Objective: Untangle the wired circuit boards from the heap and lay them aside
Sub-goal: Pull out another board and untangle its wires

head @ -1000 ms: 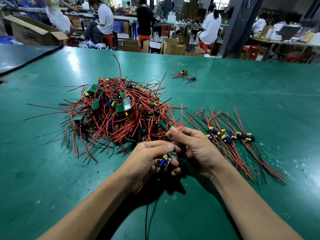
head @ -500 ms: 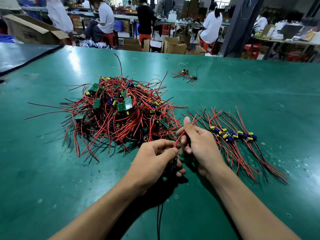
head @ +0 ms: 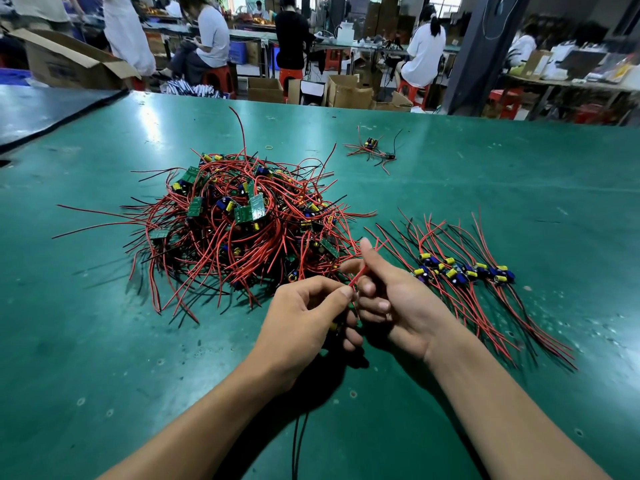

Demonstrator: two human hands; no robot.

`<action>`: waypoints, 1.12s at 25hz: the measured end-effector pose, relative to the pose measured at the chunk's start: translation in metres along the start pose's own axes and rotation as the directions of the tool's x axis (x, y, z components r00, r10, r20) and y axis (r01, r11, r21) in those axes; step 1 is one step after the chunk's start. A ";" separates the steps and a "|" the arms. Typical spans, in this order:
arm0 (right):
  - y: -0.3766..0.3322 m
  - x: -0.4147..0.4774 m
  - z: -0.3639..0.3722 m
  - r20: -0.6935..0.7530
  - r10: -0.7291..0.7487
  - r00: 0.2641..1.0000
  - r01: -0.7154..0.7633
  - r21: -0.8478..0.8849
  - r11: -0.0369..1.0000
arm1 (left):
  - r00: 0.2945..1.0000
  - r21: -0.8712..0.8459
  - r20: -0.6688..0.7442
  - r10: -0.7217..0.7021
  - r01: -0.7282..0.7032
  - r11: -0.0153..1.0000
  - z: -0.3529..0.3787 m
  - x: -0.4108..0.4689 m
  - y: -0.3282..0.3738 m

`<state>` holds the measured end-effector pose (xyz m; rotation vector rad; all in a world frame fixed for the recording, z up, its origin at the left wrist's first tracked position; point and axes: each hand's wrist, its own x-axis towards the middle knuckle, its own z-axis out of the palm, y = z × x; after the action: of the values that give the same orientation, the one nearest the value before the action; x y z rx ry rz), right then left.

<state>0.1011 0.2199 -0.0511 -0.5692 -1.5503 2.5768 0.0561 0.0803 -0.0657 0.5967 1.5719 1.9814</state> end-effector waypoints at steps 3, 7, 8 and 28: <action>0.007 -0.005 0.000 0.141 -0.019 0.990 0.045 -0.183 0.982 | 0.999 -0.064 -0.018 -0.041 0.040 0.997 -0.002 0.003 0.001; 0.010 -0.006 0.003 0.139 -0.046 0.989 0.065 -0.142 0.988 | 0.999 -0.060 -0.002 -0.036 0.036 0.998 -0.004 0.004 0.002; 0.011 -0.006 0.004 0.107 -0.061 0.992 0.076 -0.143 0.987 | 1.000 -0.046 -0.002 -0.023 0.023 0.999 -0.004 0.004 0.001; -0.007 0.006 -0.005 -0.272 -0.089 0.958 0.147 0.201 0.968 | 0.995 0.063 0.099 -0.030 0.024 0.998 -0.002 0.001 0.000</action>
<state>0.0966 0.2288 -0.0481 -0.7324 -1.1617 2.4227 0.0542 0.0789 -0.0657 0.6850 1.5763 1.8595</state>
